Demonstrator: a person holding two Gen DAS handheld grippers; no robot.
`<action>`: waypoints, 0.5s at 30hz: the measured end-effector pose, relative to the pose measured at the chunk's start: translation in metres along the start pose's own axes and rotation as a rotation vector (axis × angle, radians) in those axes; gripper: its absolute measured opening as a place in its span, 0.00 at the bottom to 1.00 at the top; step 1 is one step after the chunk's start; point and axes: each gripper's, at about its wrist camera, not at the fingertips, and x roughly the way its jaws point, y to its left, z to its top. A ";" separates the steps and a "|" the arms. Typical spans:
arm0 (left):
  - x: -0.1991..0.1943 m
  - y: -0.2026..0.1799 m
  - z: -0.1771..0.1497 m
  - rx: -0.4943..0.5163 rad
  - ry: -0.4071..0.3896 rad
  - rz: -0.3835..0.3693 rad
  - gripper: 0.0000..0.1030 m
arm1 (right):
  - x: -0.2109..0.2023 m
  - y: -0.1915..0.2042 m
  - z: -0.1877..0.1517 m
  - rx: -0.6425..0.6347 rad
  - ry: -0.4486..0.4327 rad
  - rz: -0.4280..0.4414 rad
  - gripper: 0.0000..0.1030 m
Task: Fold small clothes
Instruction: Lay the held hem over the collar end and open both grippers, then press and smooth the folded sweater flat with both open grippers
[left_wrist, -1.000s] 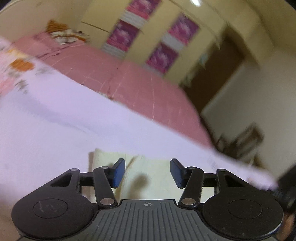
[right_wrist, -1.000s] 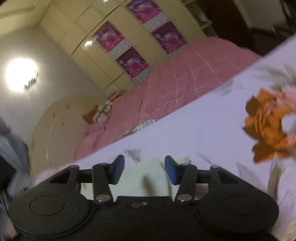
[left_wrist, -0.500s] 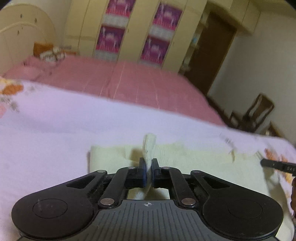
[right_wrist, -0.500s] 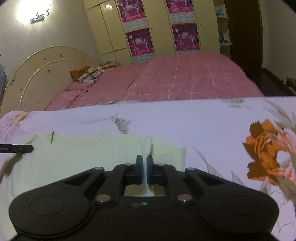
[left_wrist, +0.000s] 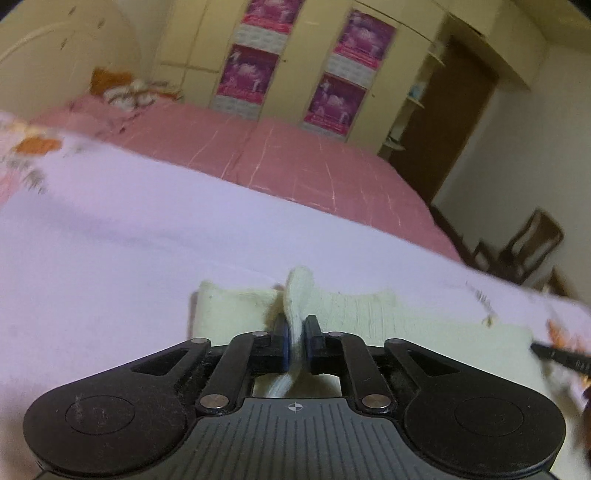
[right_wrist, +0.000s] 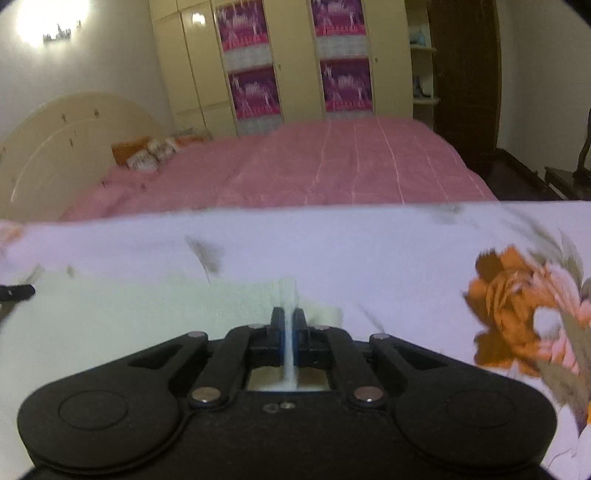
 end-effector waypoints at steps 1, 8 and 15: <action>-0.008 0.000 0.001 -0.021 -0.021 0.016 0.22 | -0.003 0.001 0.002 0.002 -0.001 -0.009 0.09; -0.009 -0.099 -0.020 0.260 -0.027 -0.038 0.67 | -0.016 0.068 0.005 -0.178 -0.046 0.071 0.26; -0.001 -0.090 -0.033 0.348 -0.001 0.059 0.68 | 0.000 0.086 -0.009 -0.230 0.007 0.068 0.26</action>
